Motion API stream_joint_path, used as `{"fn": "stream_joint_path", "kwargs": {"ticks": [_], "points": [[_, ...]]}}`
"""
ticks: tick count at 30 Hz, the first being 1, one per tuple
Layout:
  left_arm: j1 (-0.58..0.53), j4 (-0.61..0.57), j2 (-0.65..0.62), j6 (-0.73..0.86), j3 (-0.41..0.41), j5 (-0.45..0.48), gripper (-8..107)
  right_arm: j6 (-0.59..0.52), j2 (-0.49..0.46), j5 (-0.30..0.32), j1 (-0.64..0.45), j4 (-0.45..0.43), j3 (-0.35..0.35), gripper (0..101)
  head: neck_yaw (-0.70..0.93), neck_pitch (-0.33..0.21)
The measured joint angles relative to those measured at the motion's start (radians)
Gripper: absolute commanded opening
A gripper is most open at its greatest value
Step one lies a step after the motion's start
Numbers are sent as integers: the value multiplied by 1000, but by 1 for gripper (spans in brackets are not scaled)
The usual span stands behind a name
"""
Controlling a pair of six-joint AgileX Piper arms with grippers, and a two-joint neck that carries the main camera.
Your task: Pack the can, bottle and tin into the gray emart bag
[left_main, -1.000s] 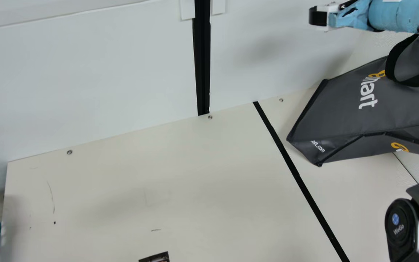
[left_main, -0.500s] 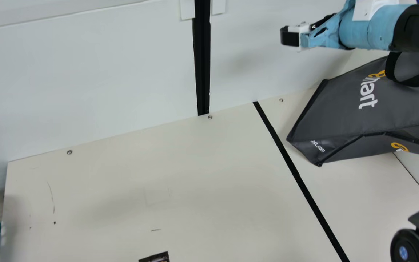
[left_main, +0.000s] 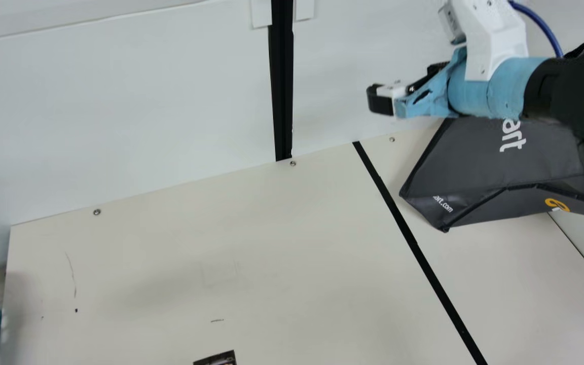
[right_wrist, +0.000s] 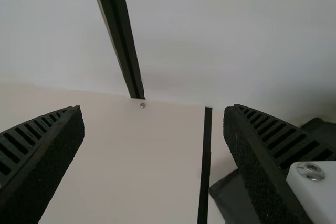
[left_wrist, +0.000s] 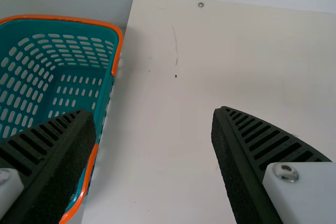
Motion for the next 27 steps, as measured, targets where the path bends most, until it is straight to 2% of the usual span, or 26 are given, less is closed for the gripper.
{"fn": "stream_joint_path", "kwargs": {"ticks": [12,27], "points": [[0,0,0,0,0,0,90,-4,-140,-11,46,-9,208,91,2,0],[0,0,0,0,0,0,90,-11,-273,26,80,3,370,91,2,0]]}}
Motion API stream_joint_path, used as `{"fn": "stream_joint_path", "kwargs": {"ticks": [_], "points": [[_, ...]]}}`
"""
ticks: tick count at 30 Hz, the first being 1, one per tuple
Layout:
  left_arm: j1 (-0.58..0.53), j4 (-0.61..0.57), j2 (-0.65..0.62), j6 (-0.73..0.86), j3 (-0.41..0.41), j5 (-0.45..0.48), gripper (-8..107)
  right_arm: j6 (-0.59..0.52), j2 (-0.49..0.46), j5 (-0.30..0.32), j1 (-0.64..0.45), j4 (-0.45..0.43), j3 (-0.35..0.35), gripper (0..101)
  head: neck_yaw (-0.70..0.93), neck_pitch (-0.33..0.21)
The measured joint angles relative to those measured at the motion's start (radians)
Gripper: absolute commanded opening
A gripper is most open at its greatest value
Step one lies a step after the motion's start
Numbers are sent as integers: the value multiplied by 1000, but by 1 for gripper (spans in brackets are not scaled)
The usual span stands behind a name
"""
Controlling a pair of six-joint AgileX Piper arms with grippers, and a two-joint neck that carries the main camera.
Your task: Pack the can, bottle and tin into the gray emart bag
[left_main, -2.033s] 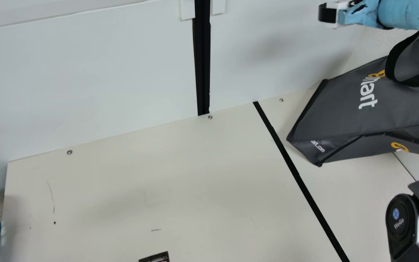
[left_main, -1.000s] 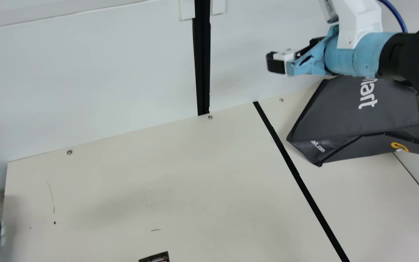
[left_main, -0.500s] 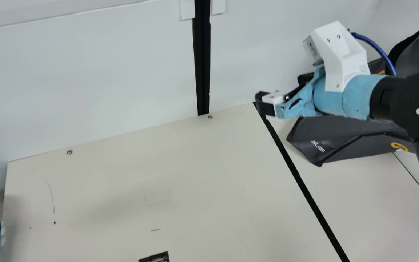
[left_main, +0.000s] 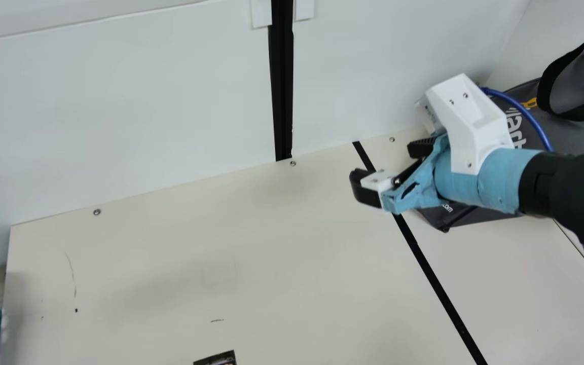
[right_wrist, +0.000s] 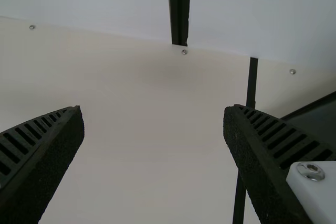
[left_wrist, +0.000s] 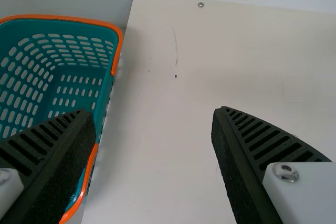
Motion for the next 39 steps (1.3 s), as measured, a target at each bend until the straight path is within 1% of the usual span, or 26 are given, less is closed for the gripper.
{"fn": "stream_joint_path", "kwargs": {"ticks": [13,18,39], "points": [[0,0,0,0,0,0,90,7,-81,22,35,-8,119,91,-2,2],[0,0,0,0,0,0,90,9,-96,27,40,-12,150,91,-2,0],[0,0,0,0,0,0,90,9,-97,28,40,-13,150,91,0,0]]}}
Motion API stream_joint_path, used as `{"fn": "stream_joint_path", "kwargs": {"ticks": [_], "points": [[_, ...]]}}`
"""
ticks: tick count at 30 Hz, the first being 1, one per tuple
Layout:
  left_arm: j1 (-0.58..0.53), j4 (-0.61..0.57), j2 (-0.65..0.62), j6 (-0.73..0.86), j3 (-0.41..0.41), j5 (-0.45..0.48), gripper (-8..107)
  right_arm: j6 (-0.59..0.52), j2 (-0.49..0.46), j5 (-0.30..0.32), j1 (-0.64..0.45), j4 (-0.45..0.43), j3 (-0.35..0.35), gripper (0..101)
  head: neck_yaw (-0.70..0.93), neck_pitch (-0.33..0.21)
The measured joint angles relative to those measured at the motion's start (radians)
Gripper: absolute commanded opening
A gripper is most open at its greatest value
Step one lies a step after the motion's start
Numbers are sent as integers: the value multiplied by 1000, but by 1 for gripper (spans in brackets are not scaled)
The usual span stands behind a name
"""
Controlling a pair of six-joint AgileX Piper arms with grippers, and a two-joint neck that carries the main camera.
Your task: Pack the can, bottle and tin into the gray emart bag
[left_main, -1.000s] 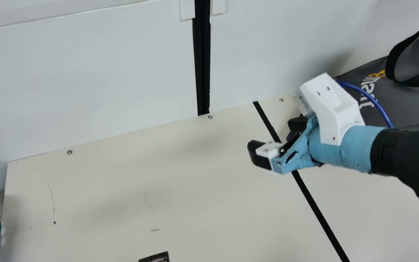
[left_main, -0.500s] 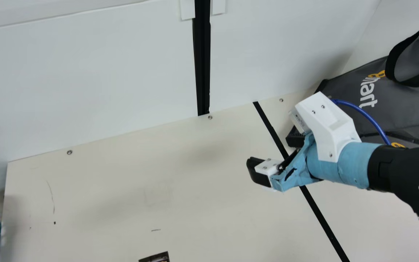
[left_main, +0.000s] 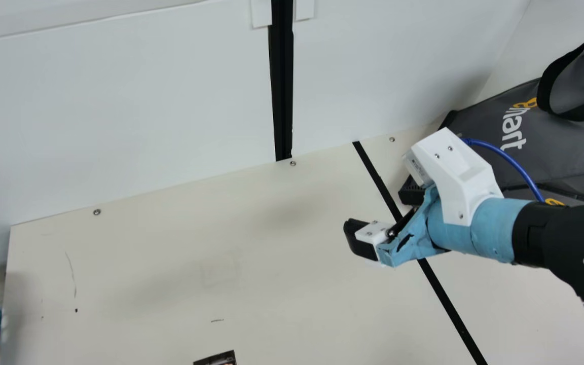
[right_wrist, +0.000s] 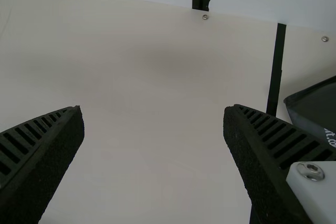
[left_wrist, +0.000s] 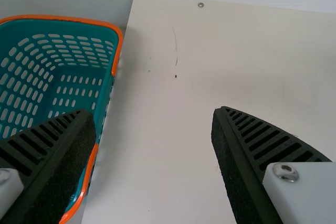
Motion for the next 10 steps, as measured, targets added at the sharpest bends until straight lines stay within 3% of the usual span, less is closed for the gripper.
{"fn": "stream_joint_path", "kwargs": {"ticks": [10], "points": [[0,0,0,0,0,0,90,0,0,0,0,0,0,91,-2,0]]}}
